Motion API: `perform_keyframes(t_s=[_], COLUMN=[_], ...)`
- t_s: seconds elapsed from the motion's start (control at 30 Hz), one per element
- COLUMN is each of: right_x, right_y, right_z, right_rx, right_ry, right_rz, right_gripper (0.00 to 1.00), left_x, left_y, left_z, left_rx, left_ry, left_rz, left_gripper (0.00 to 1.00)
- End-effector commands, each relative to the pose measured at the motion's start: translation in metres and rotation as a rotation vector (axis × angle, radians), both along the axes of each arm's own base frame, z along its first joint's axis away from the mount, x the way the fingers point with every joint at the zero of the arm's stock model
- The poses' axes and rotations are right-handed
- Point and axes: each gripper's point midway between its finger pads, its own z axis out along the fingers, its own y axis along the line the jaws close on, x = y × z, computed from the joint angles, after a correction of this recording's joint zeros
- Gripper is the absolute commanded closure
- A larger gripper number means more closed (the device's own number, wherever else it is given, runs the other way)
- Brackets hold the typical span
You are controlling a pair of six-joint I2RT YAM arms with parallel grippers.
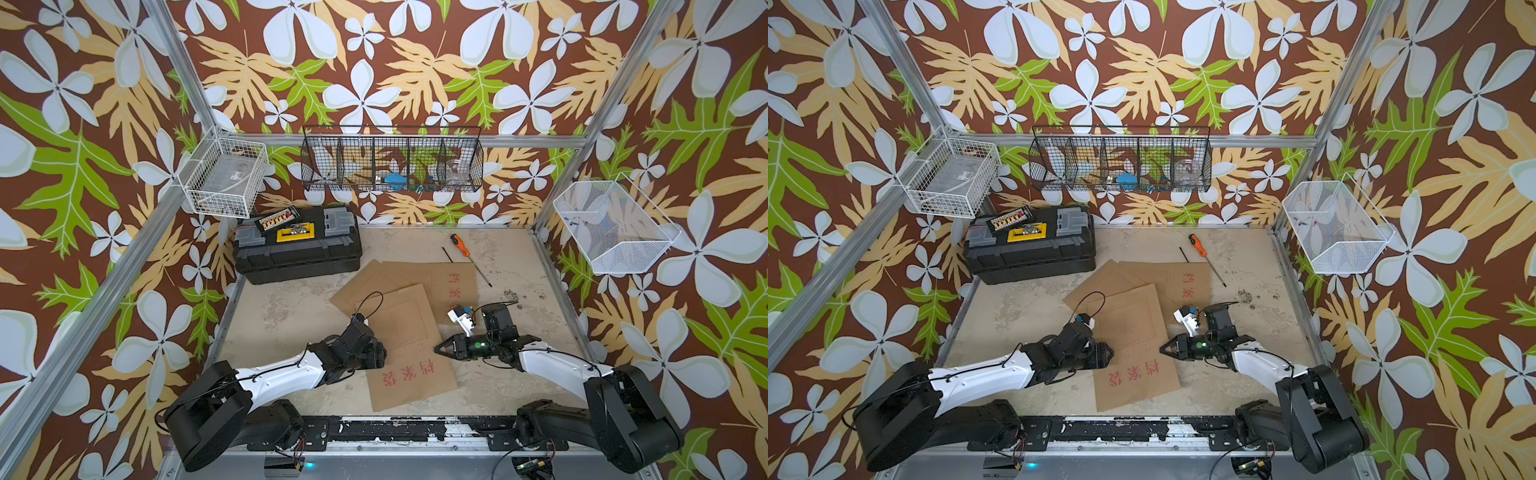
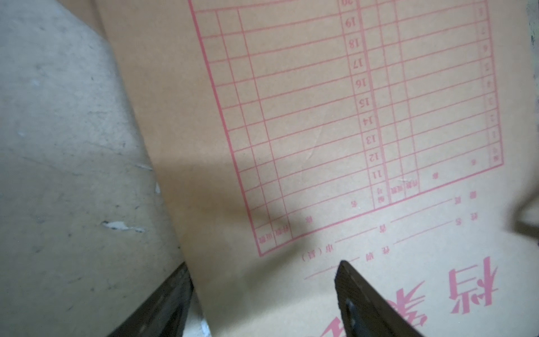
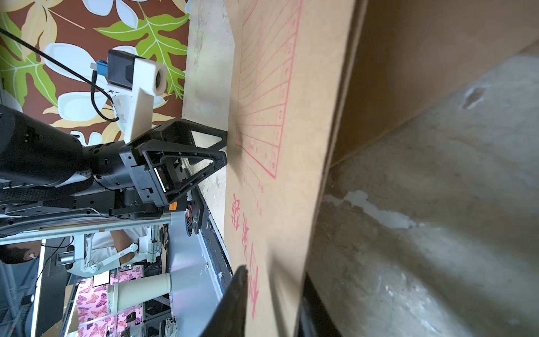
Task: Open the file bag
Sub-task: Pick up the file bag from the file bag.
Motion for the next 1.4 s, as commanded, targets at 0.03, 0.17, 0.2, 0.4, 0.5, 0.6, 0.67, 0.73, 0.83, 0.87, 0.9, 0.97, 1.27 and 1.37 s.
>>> perform_keyframes(t_s=[0.03,0.17,0.2,0.4,0.5,0.6,0.67,0.73,0.83,0.87,0.9,0.97,1.27,1.37], right_x=[0.003,0.008,0.01,0.026,0.035,0.047,0.054,0.061,0.066,0.067,0.068,0.069,0.069,0.067], right_y=[0.001,0.001,0.001,0.002,-0.002,-0.008,-0.012,-0.014,-0.017,-0.018,-0.018,-0.017,-0.019,-0.018], right_z=[0.009,0.029,0.035,0.087,0.118,0.15,0.165,0.178,0.191,0.194,0.197,0.2,0.207,0.211], right_rx=[0.009,0.027,0.032,0.1,0.135,0.176,0.194,0.217,0.234,0.237,0.242,0.25,0.294,0.303], right_ry=[-0.032,-0.078,-0.087,-0.148,-0.184,-0.209,-0.2,-0.175,-0.136,-0.125,-0.119,-0.101,-0.041,-0.037], right_rz=[-0.009,-0.032,-0.043,-0.13,-0.209,-0.305,-0.37,-0.422,-0.471,-0.477,-0.482,-0.484,-0.449,-0.431], right_gripper=[0.88,1.0,1.0,1.0,1.0,1.0,1.0,1.0,1.0,1.0,1.0,1.0,1.0,1.0], left_x=[0.01,0.026,0.03,0.049,0.054,0.05,0.045,0.036,0.027,0.026,0.022,0.011,0.016,0.018], left_y=[0.006,0.01,0.012,0.033,0.045,0.042,0.04,0.034,0.023,0.021,0.018,0.008,0.006,0.002], left_z=[0.017,0.061,0.076,0.166,0.205,0.241,0.258,0.271,0.273,0.273,0.274,0.276,0.255,0.245], left_rx=[0.039,0.035,0.027,0.075,0.088,0.058,0.033,0.045,0.118,0.139,0.154,0.149,0.274,0.302], left_ry=[-0.066,-0.203,-0.252,-0.509,-0.643,-0.822,-0.935,-1.042,-1.14,-1.156,-1.175,-1.218,-1.222,-1.212], left_rz=[0.013,0.03,0.033,0.083,0.105,0.028,-0.015,-0.113,-0.269,-0.299,-0.345,-0.459,-0.534,-0.571], left_gripper=[0.21,0.19,0.17,0.08,0.04,0.02,0.02,0.03,0.06,0.06,0.07,0.11,0.14,0.14])
